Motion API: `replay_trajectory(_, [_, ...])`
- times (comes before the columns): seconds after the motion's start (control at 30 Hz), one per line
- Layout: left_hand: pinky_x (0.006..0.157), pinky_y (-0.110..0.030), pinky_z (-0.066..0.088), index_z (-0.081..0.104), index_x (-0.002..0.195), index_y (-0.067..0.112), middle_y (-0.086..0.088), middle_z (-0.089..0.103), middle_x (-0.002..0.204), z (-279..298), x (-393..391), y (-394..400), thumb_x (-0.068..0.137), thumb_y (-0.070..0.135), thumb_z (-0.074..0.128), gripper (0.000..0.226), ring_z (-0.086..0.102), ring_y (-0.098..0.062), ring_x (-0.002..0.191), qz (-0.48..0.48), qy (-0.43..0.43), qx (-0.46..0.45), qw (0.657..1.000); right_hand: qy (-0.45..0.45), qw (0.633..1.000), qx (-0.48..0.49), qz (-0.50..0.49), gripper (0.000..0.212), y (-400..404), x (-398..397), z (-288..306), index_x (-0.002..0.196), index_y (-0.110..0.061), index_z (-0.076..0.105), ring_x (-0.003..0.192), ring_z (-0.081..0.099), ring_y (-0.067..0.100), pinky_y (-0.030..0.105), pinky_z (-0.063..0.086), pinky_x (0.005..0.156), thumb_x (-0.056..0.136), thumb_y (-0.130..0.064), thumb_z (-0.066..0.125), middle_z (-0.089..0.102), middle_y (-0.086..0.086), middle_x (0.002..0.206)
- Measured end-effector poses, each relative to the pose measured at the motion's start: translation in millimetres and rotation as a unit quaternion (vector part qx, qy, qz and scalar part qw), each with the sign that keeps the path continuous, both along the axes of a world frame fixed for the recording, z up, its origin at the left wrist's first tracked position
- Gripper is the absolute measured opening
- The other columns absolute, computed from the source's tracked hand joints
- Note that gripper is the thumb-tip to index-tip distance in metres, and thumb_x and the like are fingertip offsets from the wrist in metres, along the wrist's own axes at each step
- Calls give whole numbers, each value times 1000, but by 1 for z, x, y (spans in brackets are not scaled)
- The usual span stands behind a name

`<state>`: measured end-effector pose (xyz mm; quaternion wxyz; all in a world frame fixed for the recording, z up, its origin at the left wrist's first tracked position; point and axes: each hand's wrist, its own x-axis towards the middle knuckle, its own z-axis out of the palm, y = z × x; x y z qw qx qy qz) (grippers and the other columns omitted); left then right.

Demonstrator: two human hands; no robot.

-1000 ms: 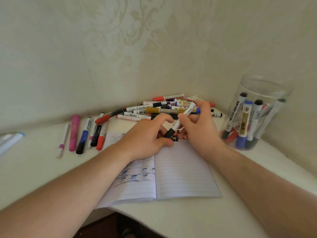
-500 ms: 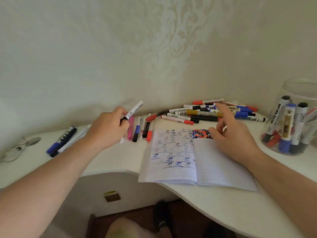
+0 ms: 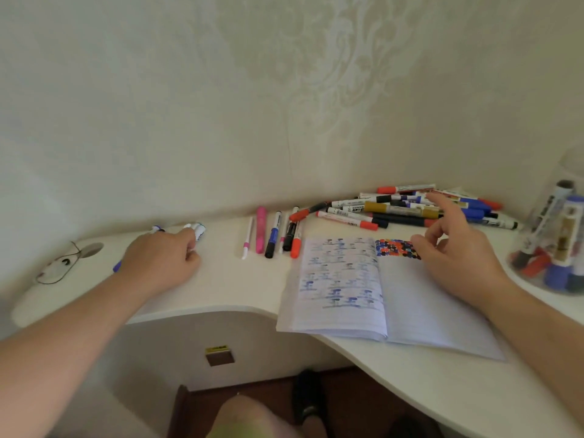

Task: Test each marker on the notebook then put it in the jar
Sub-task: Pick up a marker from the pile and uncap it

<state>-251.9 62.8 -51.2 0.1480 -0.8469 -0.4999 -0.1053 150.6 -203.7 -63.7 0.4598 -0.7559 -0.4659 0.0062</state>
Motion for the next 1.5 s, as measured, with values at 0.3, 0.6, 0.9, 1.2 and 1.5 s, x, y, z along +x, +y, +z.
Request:
replay_trajectory(0.3, [61,-29,43,72,85,17,-4,68,82,16,112,-15,96,45,51,36,63,-23,76,0,-46,-200,979,5,1000,12,-3,71,2,4,0,154,-41,34,77,64,15,32,43,76,96,-21,69,63,-6,84])
replay_trajectory(0.6, [76,-37,41,53,124,2,-26,64,120,32,129,-6,109,31,38,36,62,-43,106,35,-77,-146,986,10,1000,13,9,67,0,5,3,152,-41,38,73,61,7,19,46,75,97,-20,68,63,-7,78])
replay_trajectory(0.9, [65,-29,38,51,110,38,6,56,75,28,227,-120,110,43,39,13,49,-4,64,-374,-205,-260,866,175,972,76,140,47,2,-1,15,132,-35,64,58,47,11,25,42,58,88,-52,59,52,-2,63])
replay_trajectory(1.2, [83,-46,55,52,120,47,7,71,98,7,284,-126,102,57,45,21,68,-14,88,-472,-219,-313,795,333,917,112,190,30,-5,12,22,110,-31,78,58,47,19,28,34,49,104,-46,53,54,18,77])
replay_trajectory(1.5, [74,-32,42,54,109,56,23,48,94,-5,285,-117,73,82,54,44,49,-4,95,-387,-51,-226,892,219,974,-29,55,14,-12,30,24,81,-9,66,52,51,17,25,39,46,95,-10,70,62,7,60])
